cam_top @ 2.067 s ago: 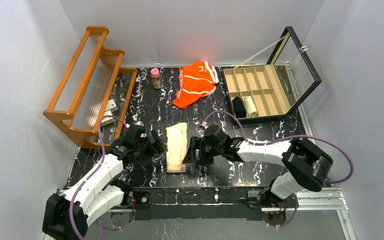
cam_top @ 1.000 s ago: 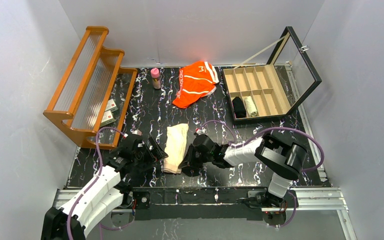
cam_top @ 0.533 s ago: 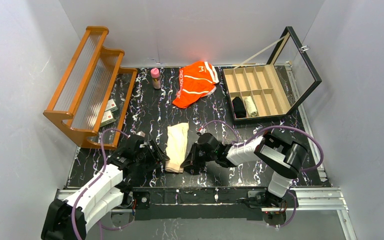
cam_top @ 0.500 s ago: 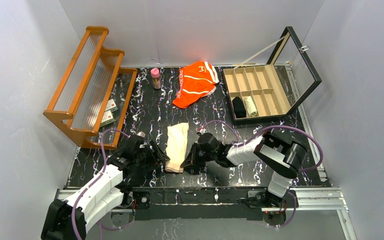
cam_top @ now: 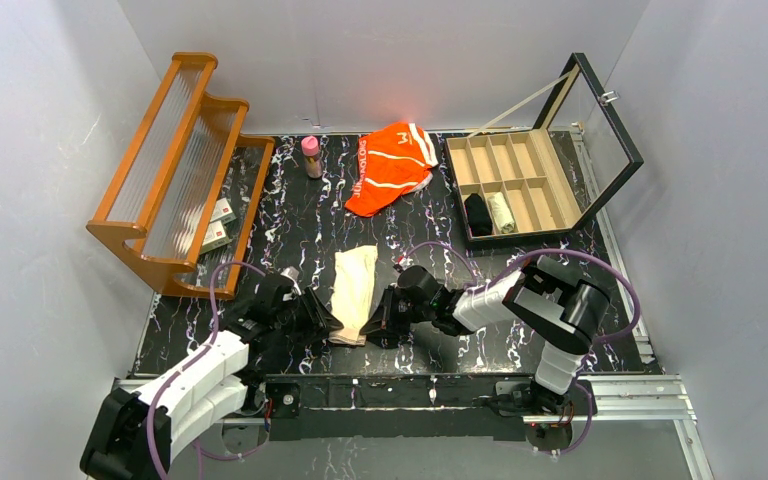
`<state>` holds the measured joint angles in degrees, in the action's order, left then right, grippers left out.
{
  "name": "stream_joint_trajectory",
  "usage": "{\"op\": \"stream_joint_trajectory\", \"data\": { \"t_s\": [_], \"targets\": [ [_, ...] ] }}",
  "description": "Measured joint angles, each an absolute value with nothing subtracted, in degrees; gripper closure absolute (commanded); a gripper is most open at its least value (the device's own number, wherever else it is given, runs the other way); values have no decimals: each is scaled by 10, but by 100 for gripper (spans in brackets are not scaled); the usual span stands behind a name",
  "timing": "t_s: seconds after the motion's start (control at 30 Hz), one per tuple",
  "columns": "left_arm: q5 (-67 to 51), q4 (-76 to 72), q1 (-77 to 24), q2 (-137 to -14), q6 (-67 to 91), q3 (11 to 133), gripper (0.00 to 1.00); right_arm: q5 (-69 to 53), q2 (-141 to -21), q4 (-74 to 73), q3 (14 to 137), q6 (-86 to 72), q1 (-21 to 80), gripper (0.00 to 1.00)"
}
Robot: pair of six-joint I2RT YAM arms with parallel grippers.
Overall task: Roll the underwear
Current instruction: Roll the underwear to the center of the board.
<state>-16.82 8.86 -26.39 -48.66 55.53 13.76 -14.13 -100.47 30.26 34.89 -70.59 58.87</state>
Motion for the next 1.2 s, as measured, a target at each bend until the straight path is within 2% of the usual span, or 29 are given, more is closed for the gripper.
{"op": "stream_joint_trajectory", "data": {
  "t_s": [0.13,0.27,0.37,0.47,0.53,0.6,0.73,0.9,0.97,1.1,1.2],
  "targets": [
    [-173,74,-264,-480,556,125,67,-141,-1005,307,347,-707,589,91],
    [-178,56,-265,-479,555,114,69,-141,-1006,317,343,-708,589,89],
    [-182,43,-265,-481,556,108,82,-141,-1006,319,342,-708,589,86],
    [-183,36,-265,-481,556,103,93,-142,-1006,319,342,-707,589,71],
    [-182,35,-265,-476,558,100,100,-143,-1002,321,341,-701,589,53],
    [-179,35,-267,-472,561,99,100,-142,-987,319,339,-684,589,31],
    [-176,35,-268,-472,563,99,100,-110,-916,265,335,-593,590,16],
    [-176,35,-268,-486,560,106,100,-34,-803,176,337,-416,589,9],
    [-176,39,-268,-494,555,113,100,7,-766,176,336,-353,589,2],
    [-176,51,-269,-517,542,133,100,79,-719,274,306,-201,589,2],
    [-175,65,-269,-540,529,153,100,69,-745,332,289,-54,587,5]
  ]
}}
